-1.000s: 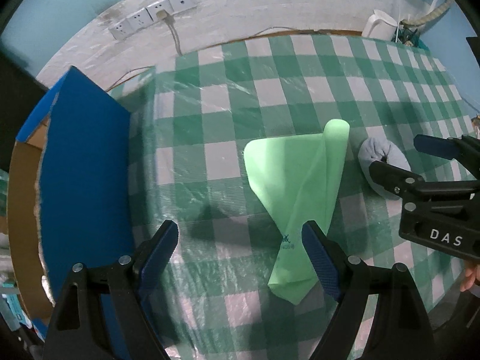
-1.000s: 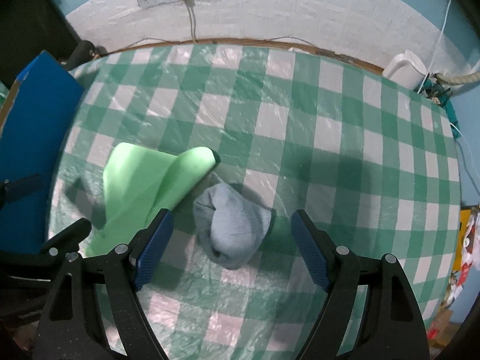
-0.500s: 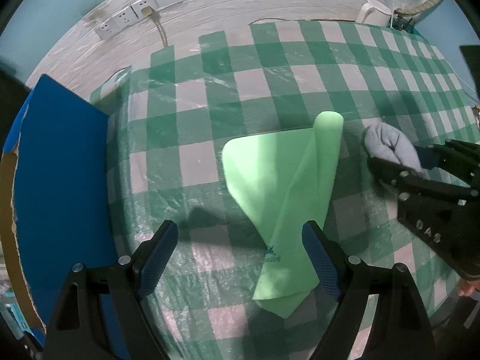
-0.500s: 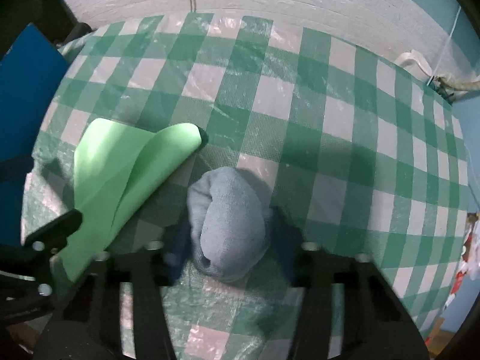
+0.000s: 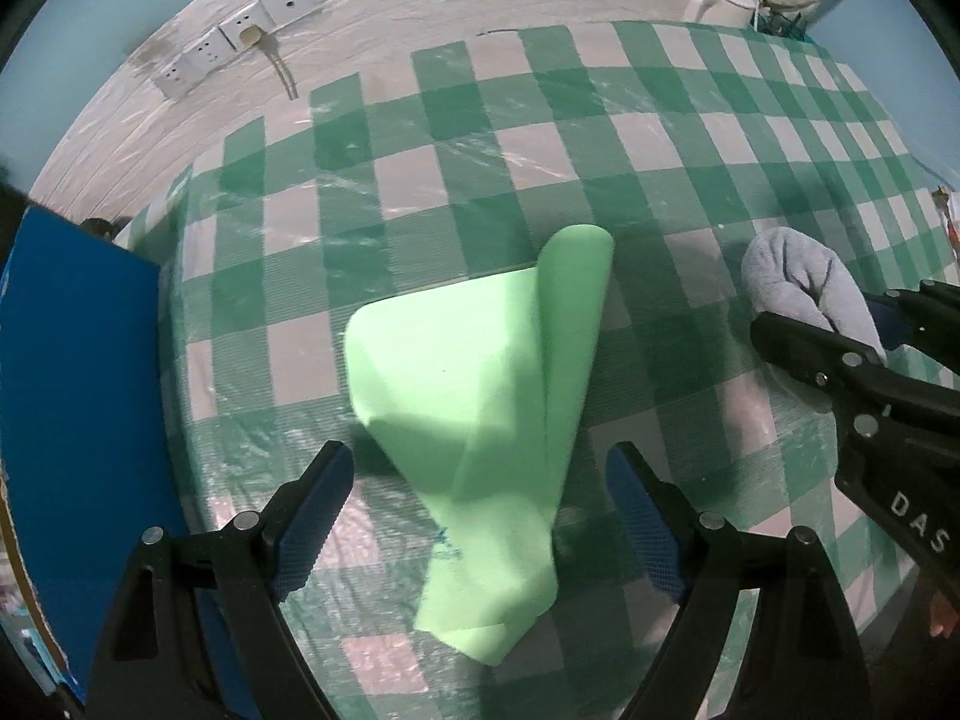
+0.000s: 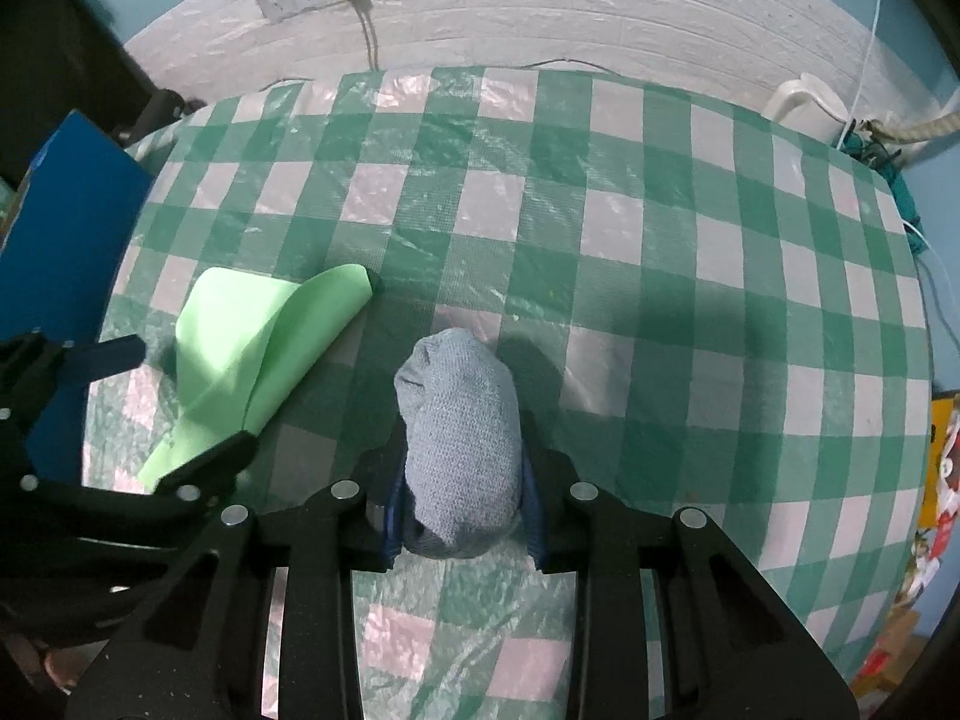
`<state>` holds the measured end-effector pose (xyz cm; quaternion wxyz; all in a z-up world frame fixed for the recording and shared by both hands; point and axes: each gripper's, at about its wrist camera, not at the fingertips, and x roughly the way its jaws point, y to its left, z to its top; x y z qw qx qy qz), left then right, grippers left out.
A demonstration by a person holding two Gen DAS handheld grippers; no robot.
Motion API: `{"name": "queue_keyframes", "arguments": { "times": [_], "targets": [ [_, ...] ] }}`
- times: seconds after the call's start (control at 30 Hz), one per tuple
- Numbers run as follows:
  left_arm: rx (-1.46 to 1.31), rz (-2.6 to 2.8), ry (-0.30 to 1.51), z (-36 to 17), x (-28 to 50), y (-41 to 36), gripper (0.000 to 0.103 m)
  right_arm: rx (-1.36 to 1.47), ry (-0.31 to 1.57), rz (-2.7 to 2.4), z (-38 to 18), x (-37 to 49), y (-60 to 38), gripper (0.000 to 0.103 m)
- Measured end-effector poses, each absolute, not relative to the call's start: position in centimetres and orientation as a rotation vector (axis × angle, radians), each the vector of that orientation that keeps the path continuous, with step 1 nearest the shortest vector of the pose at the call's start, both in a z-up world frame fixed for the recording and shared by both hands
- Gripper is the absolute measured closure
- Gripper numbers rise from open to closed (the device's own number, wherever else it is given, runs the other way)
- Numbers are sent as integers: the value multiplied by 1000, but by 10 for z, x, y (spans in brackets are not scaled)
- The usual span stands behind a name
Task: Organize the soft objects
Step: 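Grasp the grey-blue sock with the right tool while the left grasps the green sheet, then lift and carry the sock and green sheet toward the box with both tools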
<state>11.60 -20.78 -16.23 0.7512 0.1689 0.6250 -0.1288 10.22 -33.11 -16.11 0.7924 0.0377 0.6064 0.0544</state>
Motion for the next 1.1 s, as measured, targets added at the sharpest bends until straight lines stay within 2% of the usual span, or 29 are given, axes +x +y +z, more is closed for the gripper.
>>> {"name": "queue_keyframes", "arguments": {
  "times": [0.27, 0.37, 0.47, 0.57, 0.6, 0.63, 0.7, 1.1],
  "targets": [
    [347, -296, 1398, -176, 118, -210, 16, 102, 1295, 128, -155, 94, -335, 74],
    [336, -298, 1384, -177, 120, -207, 20, 107, 1289, 136, -153, 94, -335, 74],
    [336, -292, 1350, -174, 119, -207, 40, 110, 1285, 143, -150, 91, -336, 74],
    [331, -295, 1345, -169, 119, -206, 69, 113, 1281, 148, -150, 92, -334, 74],
    [333, -296, 1346, -168, 118, -207, 85, 113, 1279, 151, -149, 92, -333, 74],
    [333, -298, 1350, -168, 119, -206, 91, 113, 1278, 153, -150, 93, -331, 74],
    [336, -301, 1345, -164, 109, -211, 94, 112, 1275, 155, -149, 93, -330, 74],
    [386, -288, 1257, -133, 87, -211, 94, 107, 1233, 171, -128, 88, -323, 74]
  ]
}}
